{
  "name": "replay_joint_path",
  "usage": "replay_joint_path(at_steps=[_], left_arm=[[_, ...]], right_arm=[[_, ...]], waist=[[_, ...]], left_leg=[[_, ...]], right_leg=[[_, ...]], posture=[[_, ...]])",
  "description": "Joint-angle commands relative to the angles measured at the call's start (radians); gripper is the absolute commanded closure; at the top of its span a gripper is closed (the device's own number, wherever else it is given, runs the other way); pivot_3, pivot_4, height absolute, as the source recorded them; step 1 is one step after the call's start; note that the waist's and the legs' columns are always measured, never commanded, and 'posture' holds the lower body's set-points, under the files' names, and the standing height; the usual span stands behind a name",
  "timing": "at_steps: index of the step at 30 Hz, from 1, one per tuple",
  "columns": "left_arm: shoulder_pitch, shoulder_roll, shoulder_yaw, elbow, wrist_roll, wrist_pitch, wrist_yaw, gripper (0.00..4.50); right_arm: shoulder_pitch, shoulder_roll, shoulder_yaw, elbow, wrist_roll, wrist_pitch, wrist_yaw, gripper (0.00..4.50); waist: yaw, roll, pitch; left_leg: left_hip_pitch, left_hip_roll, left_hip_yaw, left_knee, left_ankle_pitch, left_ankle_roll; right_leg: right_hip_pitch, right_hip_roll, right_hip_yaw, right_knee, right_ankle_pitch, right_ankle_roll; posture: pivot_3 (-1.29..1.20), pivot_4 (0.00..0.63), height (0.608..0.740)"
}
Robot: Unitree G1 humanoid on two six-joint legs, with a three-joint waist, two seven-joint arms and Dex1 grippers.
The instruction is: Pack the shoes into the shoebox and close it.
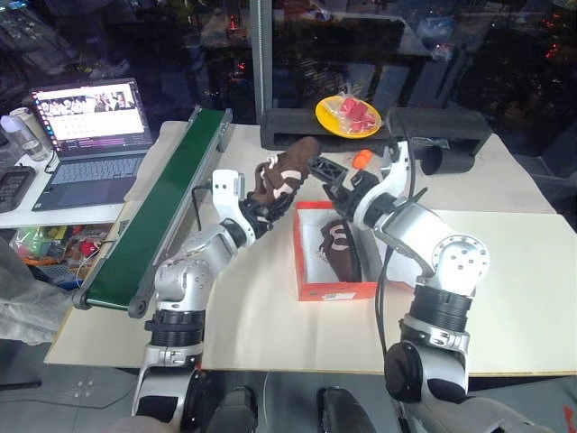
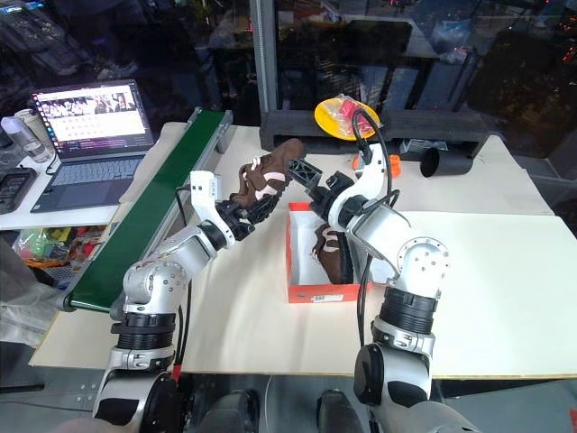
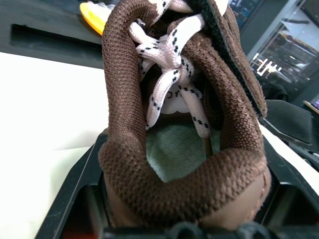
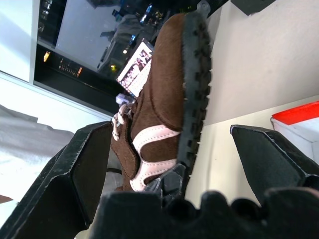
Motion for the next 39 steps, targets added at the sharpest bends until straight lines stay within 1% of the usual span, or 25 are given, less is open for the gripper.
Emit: replay_joint_path(at_steps=[1,5,10,11,13,17,20,23,25,26,27,28,31,33,35,37,39], left_arm=[[0.002,-0.009,-0.044,-0.097,-0.039,0.017,-0.051,1.60],[0.021,-0.010,-0.063,-0.128,-0.047,0.036,-0.064,1.60],[0.006,-0.007,-0.041,-0.103,-0.023,0.017,-0.037,1.60],[-0.001,-0.003,-0.032,-0.088,-0.014,0.011,-0.025,1.62],[-0.013,0.008,-0.028,-0.058,0.020,-0.014,-0.008,1.62],[-0.015,0.016,-0.050,-0.041,0.064,-0.038,-0.006,1.62],[-0.002,0.019,-0.075,-0.043,0.087,-0.050,-0.015,1.62],[0.009,0.020,-0.095,-0.048,0.106,-0.062,-0.028,1.62],[0.026,0.025,-0.109,-0.066,0.095,-0.074,-0.068,0.87],[0.033,0.038,-0.130,-0.076,0.109,-0.084,-0.086,0.66],[0.040,0.053,-0.156,-0.084,0.135,-0.099,-0.098,0.26],[0.050,0.073,-0.186,-0.089,0.162,-0.114,-0.114,0.01],[0.079,0.105,-0.217,-0.091,0.202,-0.141,-0.131,0.01],[0.104,0.127,-0.218,-0.093,0.214,-0.151,-0.146,0.01],[0.122,0.150,-0.225,-0.091,0.234,-0.162,-0.158,0.01],[0.130,0.161,-0.225,-0.089,0.243,-0.172,-0.168,0.01],[0.135,0.173,-0.230,-0.085,0.252,-0.181,-0.185,0.01]], right_arm=[[-0.024,-0.006,0.011,0.007,0.019,-0.038,0.029,0.00],[-0.050,-0.008,0.023,0.044,0.003,-0.060,0.049,0.00],[-0.041,-0.007,0.028,0.061,-0.004,-0.076,0.048,0.00],[-0.036,-0.006,0.030,0.058,-0.004,-0.076,0.046,0.51],[-0.029,-0.004,0.034,0.051,-0.001,-0.076,0.039,1.02],[-0.028,-0.006,0.046,0.049,-0.005,-0.079,0.037,2.42],[-0.027,-0.009,0.054,0.049,-0.004,-0.073,0.038,3.25],[-0.026,-0.009,0.054,0.048,-0.007,-0.073,0.037,3.25],[-0.027,-0.013,0.053,0.046,-0.019,-0.081,0.036,3.30],[-0.029,-0.017,0.052,0.045,-0.027,-0.087,0.037,3.30],[-0.031,-0.020,0.051,0.044,-0.034,-0.093,0.037,3.30],[-0.034,-0.033,0.058,0.040,-0.071,-0.113,0.040,3.30],[-0.043,-0.104,0.101,0.027,-0.234,-0.188,0.054,3.30],[-0.058,-0.172,0.145,0.028,-0.301,-0.177,0.099,3.30],[-0.078,-0.226,0.176,0.038,-0.318,-0.114,0.138,3.30],[-0.094,-0.246,0.172,0.058,-0.291,-0.041,0.151,3.30],[-0.114,-0.275,0.177,0.071,-0.254,0.078,0.171,3.30]], waist=[[0.000,0.000,0.000],[-0.002,0.000,0.000],[-0.001,0.000,0.000],[-0.001,0.000,0.000],[0.000,0.000,0.000],[0.000,0.000,0.000],[0.000,0.000,0.000],[0.000,0.001,0.000],[-0.001,0.001,0.000],[-0.002,0.001,0.000],[-0.002,0.001,0.000],[-0.001,0.001,0.000],[0.002,0.001,0.001],[0.006,0.001,0.001],[0.004,0.002,0.001],[0.000,0.003,0.002],[-0.003,0.003,0.002]], left_leg=[[0.000,0.000,0.000,0.000,0.000,0.000],[0.000,0.000,0.000,0.000,0.000,0.000],[0.000,0.000,0.000,0.000,0.000,0.000],[0.000,0.000,0.000,0.000,0.000,0.000],[0.000,0.000,0.000,0.000,0.000,0.000],[0.000,0.000,0.000,0.000,0.000,0.000],[0.000,0.000,0.000,0.000,0.000,0.000],[0.000,0.000,0.000,0.000,0.000,0.000],[0.000,0.000,0.000,0.000,0.000,0.000],[0.000,0.000,0.000,0.000,0.000,0.000],[0.000,0.000,0.000,0.000,0.000,0.000],[0.000,0.000,0.000,0.000,0.000,0.000],[0.000,0.000,0.000,0.000,0.000,0.000],[0.000,0.000,0.000,0.000,0.000,0.000],[-0.001,0.000,0.001,0.000,0.000,0.000],[-0.001,0.000,0.001,-0.001,0.000,0.000],[0.000,0.001,0.001,-0.002,0.000,0.000]], right_leg=[[0.000,0.000,0.000,0.000,0.000,0.000],[0.000,0.000,0.000,0.000,0.000,0.000],[0.000,0.001,0.000,0.000,0.000,0.000],[0.000,0.000,0.000,0.000,0.000,0.000],[0.000,0.000,0.000,-0.001,0.000,0.000],[0.000,0.000,0.000,-0.001,0.000,0.000],[0.000,0.000,0.000,-0.001,0.000,0.000],[0.000,0.000,0.000,0.000,0.000,0.000],[0.000,0.000,0.000,0.000,0.000,0.000],[0.000,0.000,0.000,0.000,0.000,0.000],[0.000,0.000,0.000,0.000,0.000,0.000],[0.000,0.000,0.000,0.000,0.000,0.000],[0.000,0.000,0.000,-0.001,0.000,0.000],[0.000,0.000,0.000,-0.001,0.000,0.000],[-0.001,0.000,0.000,-0.001,0.000,0.000],[-0.001,0.000,0.000,-0.001,0.000,0.000],[-0.001,0.000,0.000,-0.001,0.000,0.000]], posture=[[0.00,0.150,0.734],[0.00,0.150,0.734],[0.00,0.150,0.734],[0.00,0.150,0.734],[0.00,0.150,0.734],[0.00,0.150,0.734],[0.00,0.150,0.734],[0.00,0.150,0.734],[0.00,0.150,0.734],[0.00,0.150,0.734],[0.00,0.150,0.734],[0.00,0.150,0.734],[0.00,0.150,0.734],[0.00,0.150,0.734],[0.00,0.150,0.734],[0.00,0.150,0.734],[0.00,0.150,0.734]])
